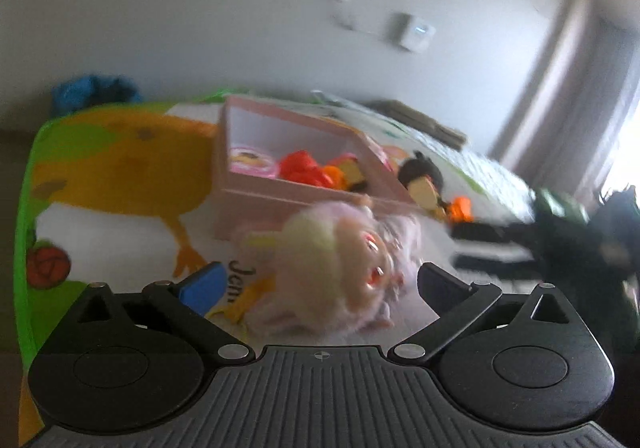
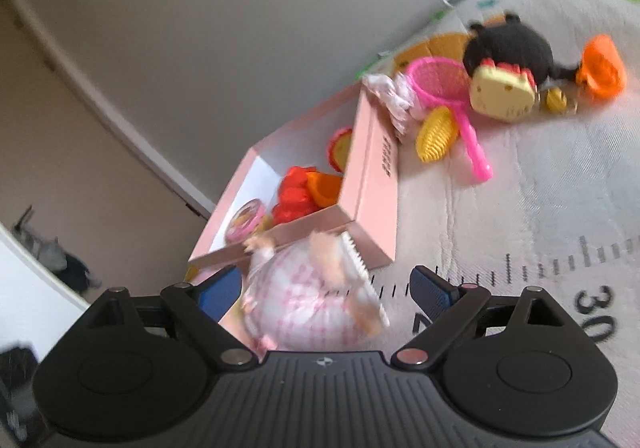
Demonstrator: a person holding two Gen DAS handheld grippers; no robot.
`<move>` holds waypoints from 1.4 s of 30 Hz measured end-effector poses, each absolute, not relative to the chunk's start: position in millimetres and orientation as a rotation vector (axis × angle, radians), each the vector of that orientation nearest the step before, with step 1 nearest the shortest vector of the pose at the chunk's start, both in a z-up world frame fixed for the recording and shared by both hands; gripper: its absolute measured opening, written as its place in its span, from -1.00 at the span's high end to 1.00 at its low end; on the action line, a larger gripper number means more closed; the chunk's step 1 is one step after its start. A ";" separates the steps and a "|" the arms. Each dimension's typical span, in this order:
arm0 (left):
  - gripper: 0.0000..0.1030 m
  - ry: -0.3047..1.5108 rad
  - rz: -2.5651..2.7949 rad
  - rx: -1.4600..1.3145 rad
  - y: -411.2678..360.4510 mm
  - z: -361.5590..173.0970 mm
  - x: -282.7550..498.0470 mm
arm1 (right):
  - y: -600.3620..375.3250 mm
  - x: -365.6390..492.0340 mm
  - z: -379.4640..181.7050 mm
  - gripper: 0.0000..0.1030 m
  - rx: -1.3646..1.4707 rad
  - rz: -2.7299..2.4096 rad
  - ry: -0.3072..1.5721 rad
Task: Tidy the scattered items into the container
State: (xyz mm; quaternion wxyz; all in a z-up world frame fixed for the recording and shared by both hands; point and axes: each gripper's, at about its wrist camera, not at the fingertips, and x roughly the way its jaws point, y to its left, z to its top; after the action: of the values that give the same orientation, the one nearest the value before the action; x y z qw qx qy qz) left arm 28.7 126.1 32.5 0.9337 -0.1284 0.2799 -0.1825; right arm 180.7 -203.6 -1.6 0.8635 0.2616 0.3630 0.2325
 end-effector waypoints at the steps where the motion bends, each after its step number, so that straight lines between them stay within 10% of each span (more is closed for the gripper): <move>1: -1.00 0.568 -0.377 -0.238 122.6 31.6 27.5 | -200.3 187.3 -7.4 -0.78 0.567 0.493 0.777; 42: -1.00 0.763 -0.309 -0.349 124.9 0.8 85.5 | -90.1 127.3 -11.4 -1.00 -0.258 0.556 0.578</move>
State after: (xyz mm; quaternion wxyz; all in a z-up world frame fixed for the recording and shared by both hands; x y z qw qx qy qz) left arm 85.5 124.9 0.8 0.9017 -0.1688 0.3689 -0.1493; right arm 127.3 -90.1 -11.4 0.9126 -0.1251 0.2805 0.2700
